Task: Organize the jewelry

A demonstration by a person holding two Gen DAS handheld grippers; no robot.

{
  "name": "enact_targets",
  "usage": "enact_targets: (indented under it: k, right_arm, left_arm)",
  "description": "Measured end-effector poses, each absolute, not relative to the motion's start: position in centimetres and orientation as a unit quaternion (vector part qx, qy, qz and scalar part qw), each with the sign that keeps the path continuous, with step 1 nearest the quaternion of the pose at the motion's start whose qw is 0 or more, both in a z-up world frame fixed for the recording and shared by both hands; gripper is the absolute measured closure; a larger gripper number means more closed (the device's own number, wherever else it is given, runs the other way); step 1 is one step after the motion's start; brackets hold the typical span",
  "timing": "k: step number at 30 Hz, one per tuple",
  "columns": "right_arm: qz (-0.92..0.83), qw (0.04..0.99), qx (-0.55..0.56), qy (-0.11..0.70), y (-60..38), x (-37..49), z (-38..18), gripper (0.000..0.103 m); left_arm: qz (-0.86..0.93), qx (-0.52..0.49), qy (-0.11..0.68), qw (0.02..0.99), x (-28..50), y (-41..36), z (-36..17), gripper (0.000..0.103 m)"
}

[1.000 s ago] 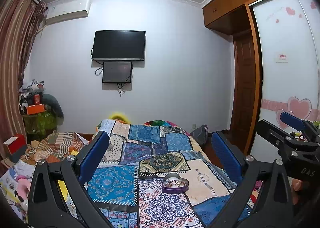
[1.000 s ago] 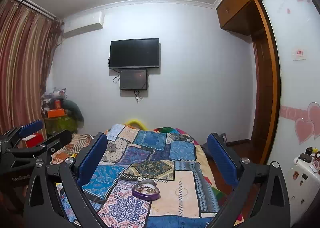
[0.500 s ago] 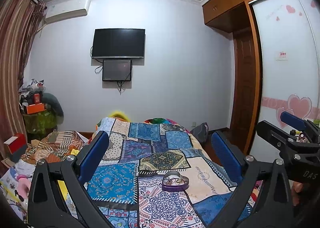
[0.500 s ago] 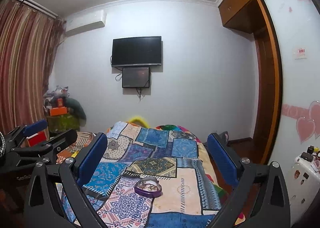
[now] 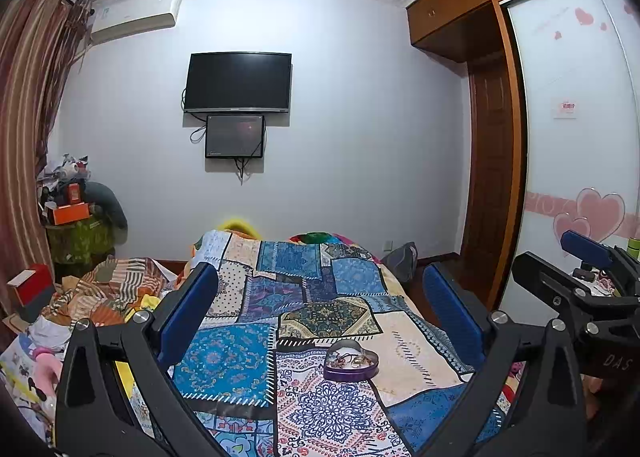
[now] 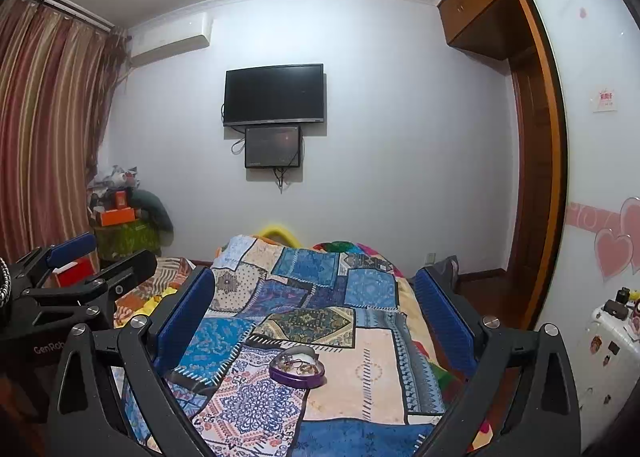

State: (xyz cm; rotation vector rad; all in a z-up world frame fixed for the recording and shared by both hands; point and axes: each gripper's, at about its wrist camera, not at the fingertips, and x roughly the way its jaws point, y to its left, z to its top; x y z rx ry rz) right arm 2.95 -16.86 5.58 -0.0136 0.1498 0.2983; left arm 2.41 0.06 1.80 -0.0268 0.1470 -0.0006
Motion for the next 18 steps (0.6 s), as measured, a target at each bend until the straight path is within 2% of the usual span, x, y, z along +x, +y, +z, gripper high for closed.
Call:
enact_targets:
  k: [18]
  right_arm:
    - [0.148,0.985,-0.004,0.083,-17.02,3.38,5.42,0.004]
  left_arm:
    - [-0.014,-0.022,0.083,0.996,2.68,0.18,1.64,0.000]
